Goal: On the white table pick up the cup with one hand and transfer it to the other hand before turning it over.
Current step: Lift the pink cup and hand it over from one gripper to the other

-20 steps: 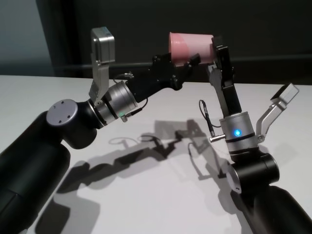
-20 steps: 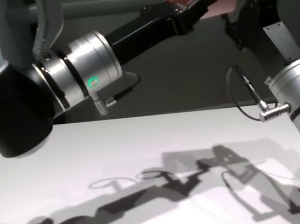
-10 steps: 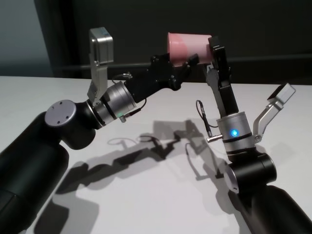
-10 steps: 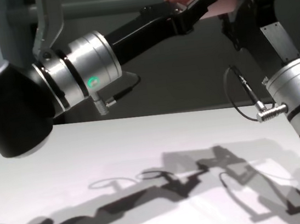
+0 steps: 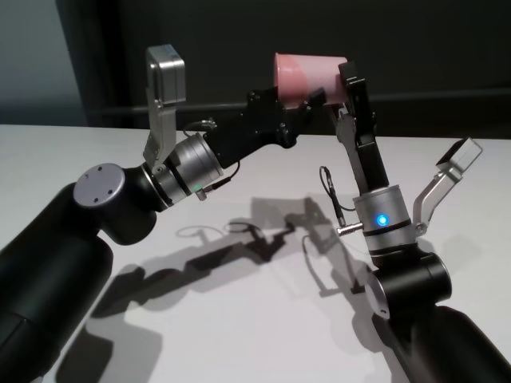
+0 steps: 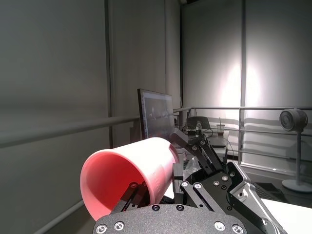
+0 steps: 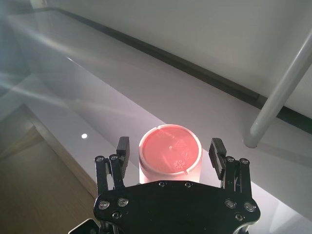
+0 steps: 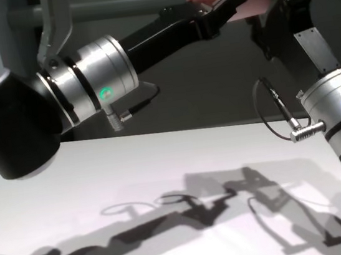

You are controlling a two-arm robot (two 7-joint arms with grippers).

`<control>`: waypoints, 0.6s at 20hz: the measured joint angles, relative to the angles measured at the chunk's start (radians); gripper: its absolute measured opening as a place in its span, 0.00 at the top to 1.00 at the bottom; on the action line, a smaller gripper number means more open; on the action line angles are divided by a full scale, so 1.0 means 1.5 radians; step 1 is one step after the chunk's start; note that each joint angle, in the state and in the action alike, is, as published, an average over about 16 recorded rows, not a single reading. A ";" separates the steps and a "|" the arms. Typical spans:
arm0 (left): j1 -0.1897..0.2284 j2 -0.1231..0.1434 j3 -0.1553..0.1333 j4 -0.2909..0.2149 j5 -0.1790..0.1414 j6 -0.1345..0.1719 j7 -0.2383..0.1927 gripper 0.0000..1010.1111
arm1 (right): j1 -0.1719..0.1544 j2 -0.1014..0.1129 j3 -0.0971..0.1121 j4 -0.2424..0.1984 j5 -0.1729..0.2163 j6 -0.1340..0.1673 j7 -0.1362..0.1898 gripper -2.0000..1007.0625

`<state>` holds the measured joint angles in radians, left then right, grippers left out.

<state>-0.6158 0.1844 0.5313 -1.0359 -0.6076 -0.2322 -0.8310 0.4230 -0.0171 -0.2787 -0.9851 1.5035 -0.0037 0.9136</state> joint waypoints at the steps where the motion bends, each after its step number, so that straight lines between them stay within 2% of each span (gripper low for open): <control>1: 0.000 0.000 0.000 0.000 0.000 0.000 0.000 0.80 | 0.000 0.000 -0.002 0.000 0.001 -0.001 0.000 0.01; 12: 0.000 0.000 0.000 0.000 0.000 0.000 0.000 0.80 | -0.002 0.006 -0.018 -0.008 0.006 -0.017 -0.005 0.01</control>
<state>-0.6158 0.1845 0.5313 -1.0359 -0.6076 -0.2322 -0.8309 0.4199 -0.0082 -0.3057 -0.9965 1.5125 -0.0286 0.9062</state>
